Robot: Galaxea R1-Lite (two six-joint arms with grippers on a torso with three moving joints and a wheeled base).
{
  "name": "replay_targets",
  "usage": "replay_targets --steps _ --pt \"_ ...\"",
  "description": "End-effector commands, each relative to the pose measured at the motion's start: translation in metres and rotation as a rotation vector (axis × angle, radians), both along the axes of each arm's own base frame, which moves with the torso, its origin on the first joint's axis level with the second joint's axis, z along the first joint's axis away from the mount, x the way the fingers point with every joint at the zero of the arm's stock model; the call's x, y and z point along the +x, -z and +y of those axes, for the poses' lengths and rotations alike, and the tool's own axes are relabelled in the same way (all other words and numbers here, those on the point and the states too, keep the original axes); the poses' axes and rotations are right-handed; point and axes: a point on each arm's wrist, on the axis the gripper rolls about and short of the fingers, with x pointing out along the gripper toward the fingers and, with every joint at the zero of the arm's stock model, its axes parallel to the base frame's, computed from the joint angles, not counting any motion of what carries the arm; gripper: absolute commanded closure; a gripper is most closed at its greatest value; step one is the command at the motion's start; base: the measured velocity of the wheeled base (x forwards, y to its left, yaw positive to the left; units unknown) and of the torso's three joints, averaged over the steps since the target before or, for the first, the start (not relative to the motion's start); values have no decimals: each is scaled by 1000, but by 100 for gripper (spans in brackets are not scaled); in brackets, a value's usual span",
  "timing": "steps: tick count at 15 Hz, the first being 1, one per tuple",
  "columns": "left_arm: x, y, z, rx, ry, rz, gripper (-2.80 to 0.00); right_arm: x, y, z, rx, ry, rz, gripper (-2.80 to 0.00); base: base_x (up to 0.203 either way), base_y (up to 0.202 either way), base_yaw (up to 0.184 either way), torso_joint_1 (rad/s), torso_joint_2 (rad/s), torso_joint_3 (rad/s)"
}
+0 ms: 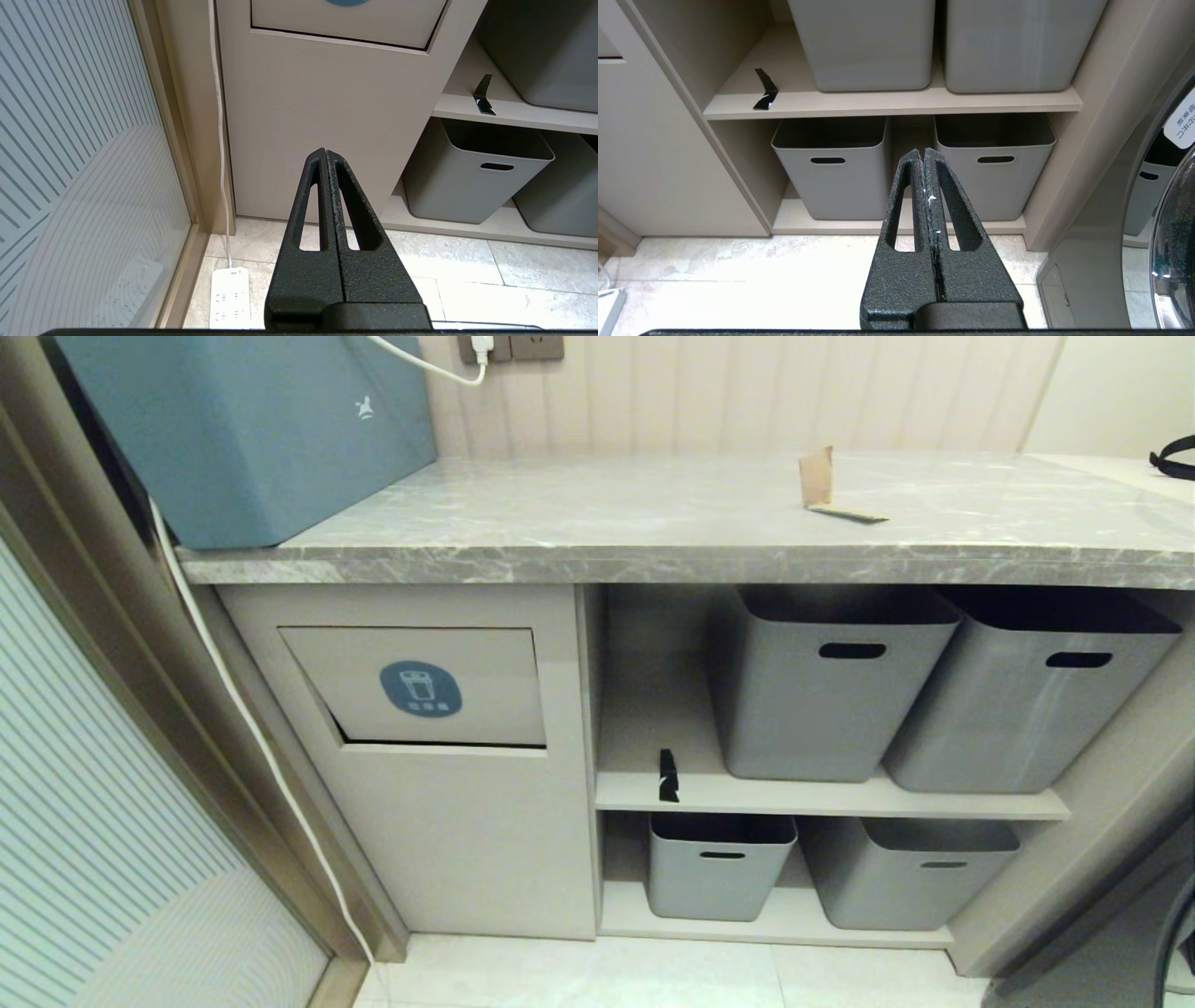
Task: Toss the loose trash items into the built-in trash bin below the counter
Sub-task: Pick up the garbage
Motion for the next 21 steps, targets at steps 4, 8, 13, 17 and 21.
replay_targets --steps 4,8,13,17,21 --pt "0 1 0 -1 -1 4 0 0 0 0 -13 -2 3 0 0 0 0 28 -78 -60" --pt "0 1 0 -2 -1 4 0 0 0 0 -13 -1 3 0 0 0 0 141 -397 -260" --pt "0 1 0 -2 -1 4 0 0 1 0 -11 1 4 0 0 0 0 187 -461 -281" --pt "0 1 0 0 -1 4 0 0 1 0 -10 1 4 0 0 0 0 205 -487 -282" --pt "0 1 0 -1 -1 4 0 0 1 0 -10 2 3 0 0 0 0 226 -509 -281"
